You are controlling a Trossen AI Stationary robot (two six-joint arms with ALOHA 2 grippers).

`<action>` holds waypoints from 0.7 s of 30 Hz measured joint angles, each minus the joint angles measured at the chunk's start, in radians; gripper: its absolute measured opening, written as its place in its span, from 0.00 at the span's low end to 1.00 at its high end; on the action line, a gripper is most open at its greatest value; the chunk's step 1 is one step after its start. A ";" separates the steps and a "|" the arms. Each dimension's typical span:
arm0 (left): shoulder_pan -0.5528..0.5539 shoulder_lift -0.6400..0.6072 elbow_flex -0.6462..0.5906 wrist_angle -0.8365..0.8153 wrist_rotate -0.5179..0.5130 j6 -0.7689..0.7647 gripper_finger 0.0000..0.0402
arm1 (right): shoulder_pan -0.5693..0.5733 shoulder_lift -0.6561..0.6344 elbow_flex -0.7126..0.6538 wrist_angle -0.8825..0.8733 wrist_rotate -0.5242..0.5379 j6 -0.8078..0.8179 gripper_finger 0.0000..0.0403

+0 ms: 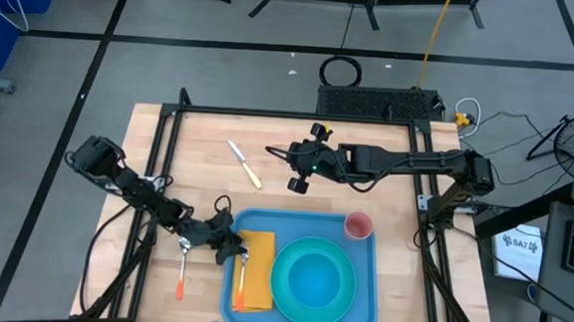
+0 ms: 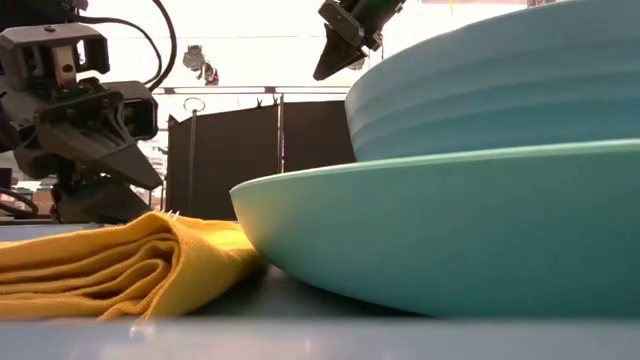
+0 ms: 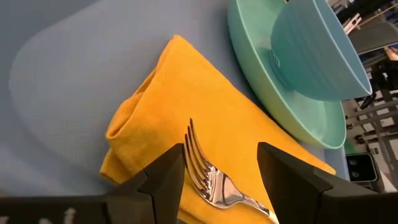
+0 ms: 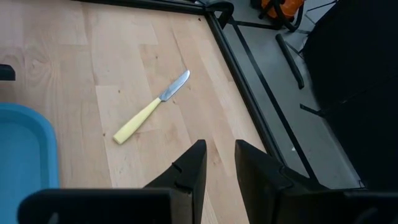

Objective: Set up tray
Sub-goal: Put the orange fork on top of the yellow table napkin, then put the yellow table knife on top of the yellow table napkin

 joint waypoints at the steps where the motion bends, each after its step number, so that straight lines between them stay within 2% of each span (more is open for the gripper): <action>1: 0.000 0.000 0.000 -0.003 0.000 0.004 0.52 | 0.000 0.000 0.000 0.000 0.000 0.000 0.19; 8: 0.023 -0.010 0.002 -0.114 0.015 -0.015 0.51 | 0.000 0.000 0.000 0.000 0.000 0.000 0.19; 14: 0.055 -0.033 0.000 -0.121 0.025 -0.004 0.51 | 0.000 0.000 0.000 -0.001 -0.002 0.000 0.19; 21: 0.060 -0.156 -0.004 -0.160 0.033 0.030 0.52 | 0.000 0.000 0.000 -0.001 -0.029 0.000 0.19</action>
